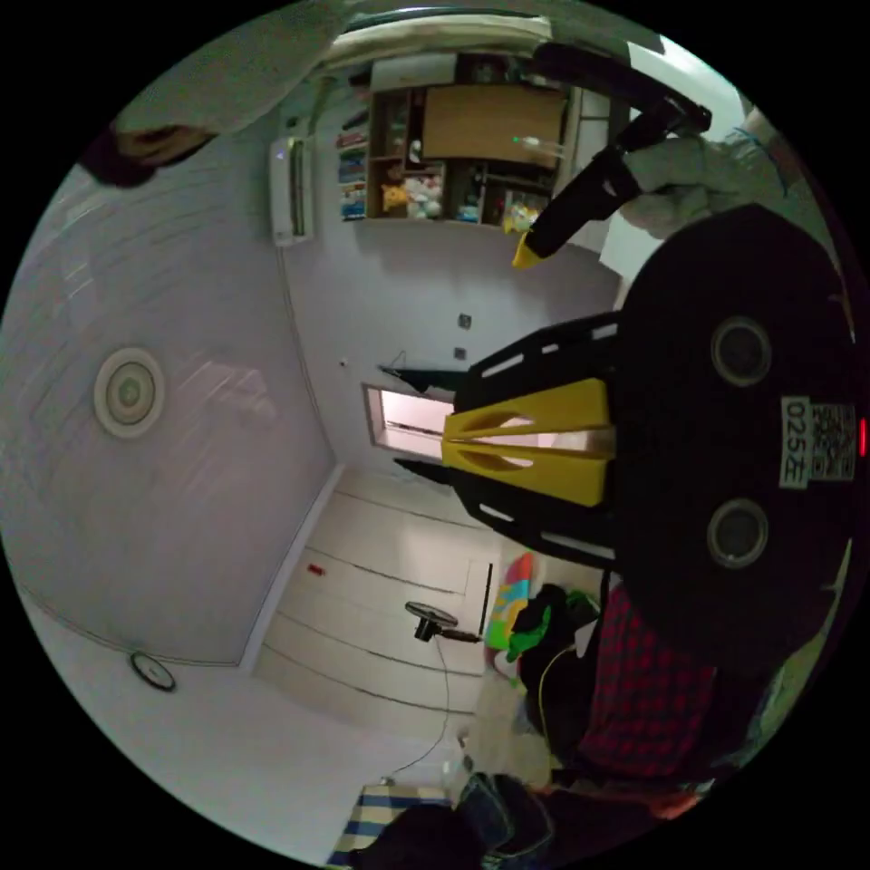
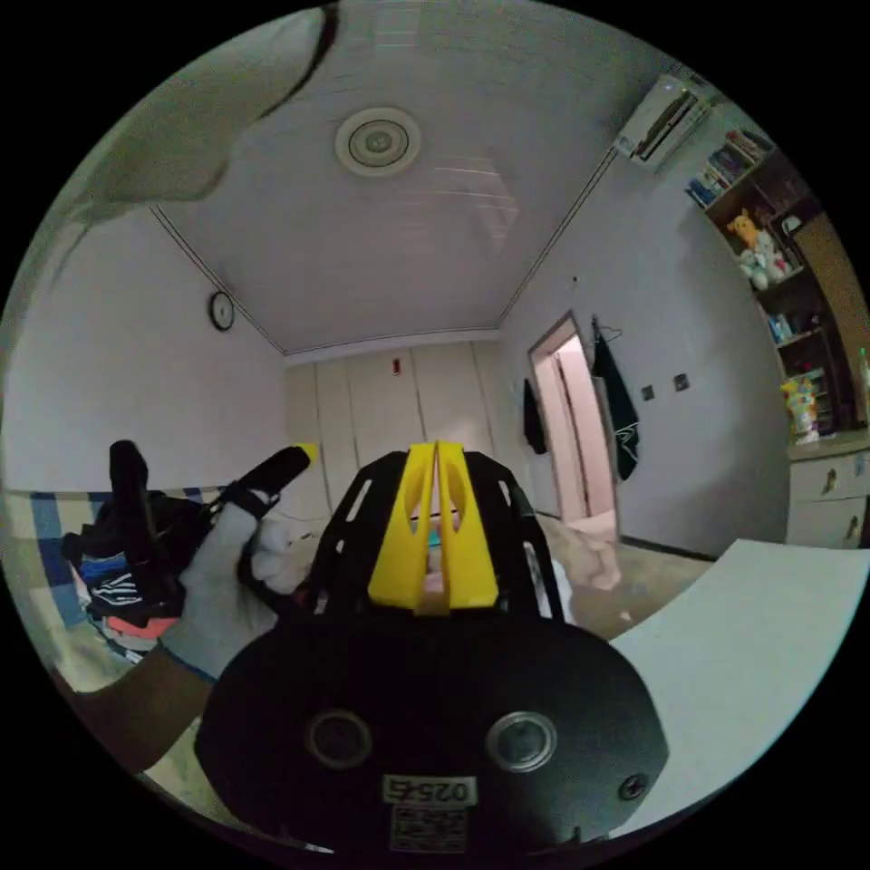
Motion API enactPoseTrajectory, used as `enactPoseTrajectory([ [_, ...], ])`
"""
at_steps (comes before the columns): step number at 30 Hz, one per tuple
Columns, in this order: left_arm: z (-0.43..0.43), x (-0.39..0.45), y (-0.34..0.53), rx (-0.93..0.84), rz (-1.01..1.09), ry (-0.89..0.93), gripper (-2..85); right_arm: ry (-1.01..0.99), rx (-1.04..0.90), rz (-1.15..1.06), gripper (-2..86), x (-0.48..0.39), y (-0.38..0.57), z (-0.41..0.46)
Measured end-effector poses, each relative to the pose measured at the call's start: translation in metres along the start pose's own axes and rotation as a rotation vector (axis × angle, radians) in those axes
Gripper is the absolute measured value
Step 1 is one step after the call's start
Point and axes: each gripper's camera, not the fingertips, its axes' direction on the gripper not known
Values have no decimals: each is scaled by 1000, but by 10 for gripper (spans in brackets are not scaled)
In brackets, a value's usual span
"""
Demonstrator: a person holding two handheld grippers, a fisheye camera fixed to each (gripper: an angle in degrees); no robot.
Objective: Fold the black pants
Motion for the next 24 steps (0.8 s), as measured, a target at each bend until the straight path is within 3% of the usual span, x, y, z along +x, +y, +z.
enactPoseTrajectory([
  [2, 12, 28, -9, -89, 81, -116, -10, -144, -137, 80, -9, 16, 10, 24],
  [4, 16, 59, -32, -203, 171, -224, -9, -283, -394, 200, -8, 27, 13, 64],
  [9, 4, 74, -128, -427, 126, -308, -3, -171, -444, 93, 8, 2, -43, 78],
  [13, 20, 32, -177, -630, -91, -252, 44, -293, -503, 144, 57, 4, -62, 121],
  [16, 46, -11, -177, -692, -211, -252, 75, -335, -628, 99, 102, 5, -25, 175],
  [21, 114, -61, -183, -712, -132, -403, 85, -401, -824, 172, 112, 29, 64, 264],
  [24, 165, -103, -187, -711, -104, -452, 95, -415, -895, 81, 122, 33, 105, 322],
])
